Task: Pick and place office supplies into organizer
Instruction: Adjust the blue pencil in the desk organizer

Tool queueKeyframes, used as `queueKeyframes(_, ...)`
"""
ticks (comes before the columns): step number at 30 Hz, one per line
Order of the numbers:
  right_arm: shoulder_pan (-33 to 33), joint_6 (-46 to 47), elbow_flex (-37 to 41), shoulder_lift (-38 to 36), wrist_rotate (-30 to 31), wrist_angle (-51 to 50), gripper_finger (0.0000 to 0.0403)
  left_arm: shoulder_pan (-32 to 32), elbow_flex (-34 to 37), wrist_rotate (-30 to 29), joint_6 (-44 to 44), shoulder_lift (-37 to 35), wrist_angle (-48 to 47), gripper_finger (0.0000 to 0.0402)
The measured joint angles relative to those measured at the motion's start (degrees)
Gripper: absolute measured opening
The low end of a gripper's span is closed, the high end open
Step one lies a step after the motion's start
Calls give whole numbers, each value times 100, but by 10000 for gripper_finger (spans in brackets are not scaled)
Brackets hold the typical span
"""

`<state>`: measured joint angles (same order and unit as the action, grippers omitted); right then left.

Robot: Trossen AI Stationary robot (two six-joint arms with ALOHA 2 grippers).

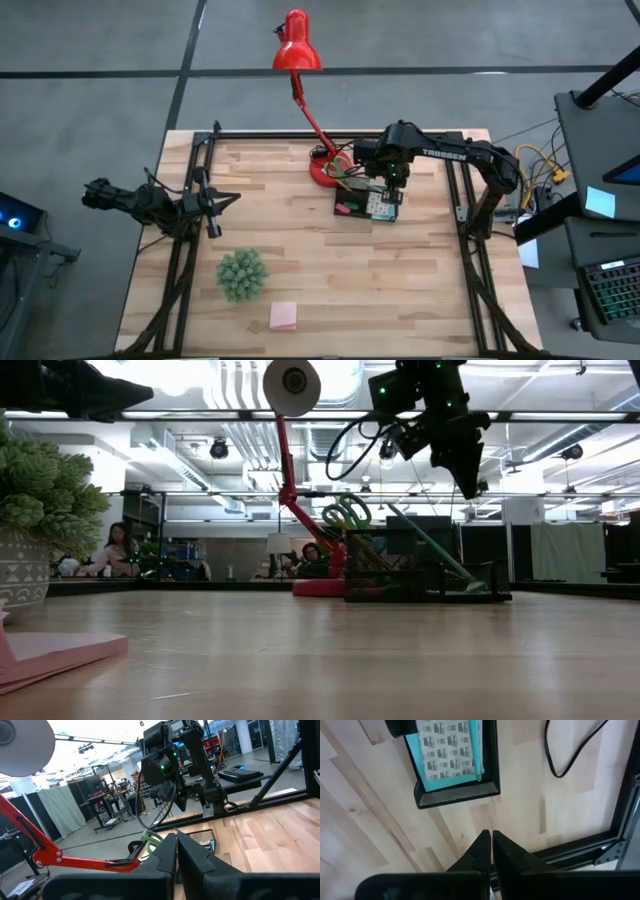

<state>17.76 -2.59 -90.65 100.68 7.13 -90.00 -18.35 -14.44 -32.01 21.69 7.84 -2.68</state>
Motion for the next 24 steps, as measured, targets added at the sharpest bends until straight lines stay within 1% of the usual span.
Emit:
queueKeyframes(9,0,184,-2,-94,36,162,8,2,0,-2,0,0,-2,0)
queueKeyframes(12,0,242,-2,-101,36,547,9,0,0,-2,0,0,-2,0)
queueKeyframes(16,0,-48,-2,-281,-13,1343,16,0,0,-1,0,0,-79,0)
queueKeyframes(19,2,-351,-2,-522,-275,1736,44,0,0,-2,-2,0,-149,0)
queueKeyframes(24,3,-323,215,-939,-261,1957,125,0,0,0,-2,0,-160,0)
